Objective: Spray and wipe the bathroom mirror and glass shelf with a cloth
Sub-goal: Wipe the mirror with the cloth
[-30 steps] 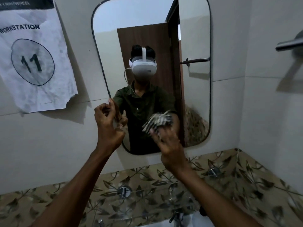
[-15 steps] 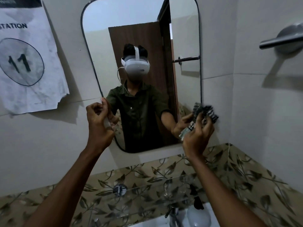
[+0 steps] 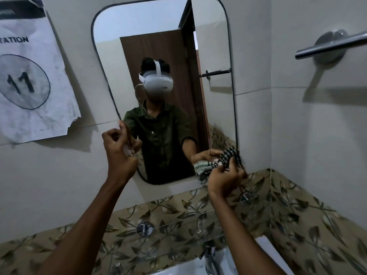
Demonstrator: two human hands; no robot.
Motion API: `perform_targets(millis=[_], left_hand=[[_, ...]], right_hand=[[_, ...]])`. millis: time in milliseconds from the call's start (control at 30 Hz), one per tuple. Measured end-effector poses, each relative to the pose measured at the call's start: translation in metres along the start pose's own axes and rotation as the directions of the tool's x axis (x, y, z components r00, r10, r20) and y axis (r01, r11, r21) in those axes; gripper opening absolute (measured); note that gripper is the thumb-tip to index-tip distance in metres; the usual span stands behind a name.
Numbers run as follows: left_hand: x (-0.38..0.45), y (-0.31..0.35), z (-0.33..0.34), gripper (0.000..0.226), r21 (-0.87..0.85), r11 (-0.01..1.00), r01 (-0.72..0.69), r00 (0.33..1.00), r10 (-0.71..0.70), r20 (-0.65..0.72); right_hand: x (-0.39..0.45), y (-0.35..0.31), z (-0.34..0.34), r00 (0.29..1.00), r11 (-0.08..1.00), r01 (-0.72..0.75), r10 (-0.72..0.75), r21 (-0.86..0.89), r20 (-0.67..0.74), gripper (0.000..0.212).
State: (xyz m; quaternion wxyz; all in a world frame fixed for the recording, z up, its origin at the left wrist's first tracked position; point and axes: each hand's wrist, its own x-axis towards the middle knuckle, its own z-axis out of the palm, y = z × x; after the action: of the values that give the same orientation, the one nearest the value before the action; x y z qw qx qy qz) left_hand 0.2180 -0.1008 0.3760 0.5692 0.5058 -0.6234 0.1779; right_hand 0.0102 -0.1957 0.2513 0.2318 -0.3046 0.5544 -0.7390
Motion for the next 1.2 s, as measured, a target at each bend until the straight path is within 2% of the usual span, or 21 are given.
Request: perform_targets(millis=[100,167,233,300,400,433,467,500,533,633,667,733,800,833,867,967,1000,1033,1067,1100,1200], left_hand=[[0.003,-0.007,-0.003,0.096,-0.011,1.000,0.022,1.000,-0.022,0.006],[0.004,-0.009,-0.005,0.095,-0.017,0.999,0.041,0.999,-0.040,0.023],[0.006,-0.013,-0.008,0.095,-0.002,0.998,0.065,0.997,-0.064,0.046],[0.007,-0.016,-0.011,0.094,0.013,0.998,0.067,0.995,-0.068,0.071],[0.008,-0.022,-0.016,0.096,0.014,0.998,0.058,0.993,-0.060,0.100],[0.009,-0.023,-0.018,0.097,0.016,0.999,0.049,0.993,-0.051,0.106],[0.009,-0.023,-0.018,0.098,0.010,0.999,0.045,0.993,-0.046,0.113],[0.010,-0.023,-0.019,0.098,0.001,0.999,0.048,0.992,-0.048,0.115],[0.010,-0.022,-0.019,0.098,-0.009,0.998,0.060,0.991,-0.058,0.118],[0.010,-0.015,-0.019,0.095,-0.047,0.993,0.107,0.987,-0.101,0.124],[0.010,-0.013,-0.019,0.094,-0.056,0.992,0.117,0.985,-0.109,0.130],[0.012,-0.012,-0.021,0.093,-0.054,0.989,0.135,0.981,-0.126,0.149],[0.013,-0.010,-0.024,0.094,-0.054,0.988,0.148,0.974,-0.136,0.179],[0.013,-0.010,-0.025,0.094,-0.052,0.987,0.151,0.972,-0.139,0.189],[0.013,-0.009,-0.027,0.095,-0.052,0.987,0.152,0.971,-0.139,0.195],[0.014,-0.009,-0.032,0.097,-0.055,0.986,0.159,0.966,-0.143,0.217],[0.014,-0.009,-0.034,0.098,-0.054,0.985,0.166,0.962,-0.150,0.230],[0.014,-0.009,-0.037,0.098,-0.050,0.984,0.168,0.959,-0.152,0.239],[0.014,-0.008,-0.038,0.097,-0.047,0.985,0.167,0.958,-0.150,0.245],[0.014,-0.009,-0.039,0.096,-0.047,0.986,0.163,0.958,-0.147,0.246],[0.015,-0.008,-0.038,0.095,-0.054,0.984,0.171,0.957,-0.153,0.248]], right_hand=[[-0.041,-0.006,0.017,0.998,0.999,0.036,-0.037,0.006,0.059,0.049],[-0.068,-0.009,0.022,0.975,0.984,0.180,-0.177,-0.013,0.135,0.046],[-0.090,-0.010,0.028,0.892,0.921,0.389,-0.371,-0.022,0.259,0.041],[-0.104,-0.006,0.031,0.685,0.761,0.648,-0.573,-0.016,0.450,0.043],[-0.091,0.001,0.028,0.246,0.404,0.910,-0.701,0.088,0.670,0.061],[-0.078,0.004,0.024,0.139,0.300,0.947,-0.707,0.117,0.693,0.065],[-0.064,0.007,0.019,0.089,0.236,0.964,-0.719,0.122,0.689,0.066],[-0.050,0.009,0.013,0.113,0.235,0.967,-0.743,0.099,0.660,0.065],[-0.037,0.013,0.006,0.218,0.307,0.951,-0.767,0.046,0.603,0.065],[-0.013,0.017,-0.003,0.689,0.708,0.705,-0.667,-0.046,0.283,0.051],[-0.015,0.014,0.000,0.780,0.790,0.612,-0.594,-0.040,0.194,0.048],[-0.030,0.006,0.016,0.849,0.854,0.520,-0.512,-0.034,0.133,0.049],[-0.057,-0.003,0.033,0.815,0.827,0.561,-0.550,-0.014,0.182,0.051],[-0.072,-0.007,0.039,0.742,0.769,0.640,-0.620,0.006,0.254,0.050],[-0.088,-0.009,0.044,0.615,0.669,0.742,-0.702,0.039,0.360,0.050],[-0.115,-0.008,0.052,0.059,0.241,0.950,-0.762,0.197,0.645,0.063],[-0.112,-0.007,0.052,-0.051,0.147,0.962,-0.735,0.232,0.676,0.063],[-0.105,-0.006,0.050,-0.093,0.102,0.964,-0.737,0.247,0.669,0.060],[-0.095,-0.003,0.047,-0.073,0.102,0.967,-0.767,0.234,0.637,0.059],[-0.084,-0.002,0.045,0.004,0.156,0.966,-0.804,0.204,0.594,0.061],[-0.046,-0.003,0.035,0.452,0.507,0.860,-0.810,0.059,0.373,0.054]])
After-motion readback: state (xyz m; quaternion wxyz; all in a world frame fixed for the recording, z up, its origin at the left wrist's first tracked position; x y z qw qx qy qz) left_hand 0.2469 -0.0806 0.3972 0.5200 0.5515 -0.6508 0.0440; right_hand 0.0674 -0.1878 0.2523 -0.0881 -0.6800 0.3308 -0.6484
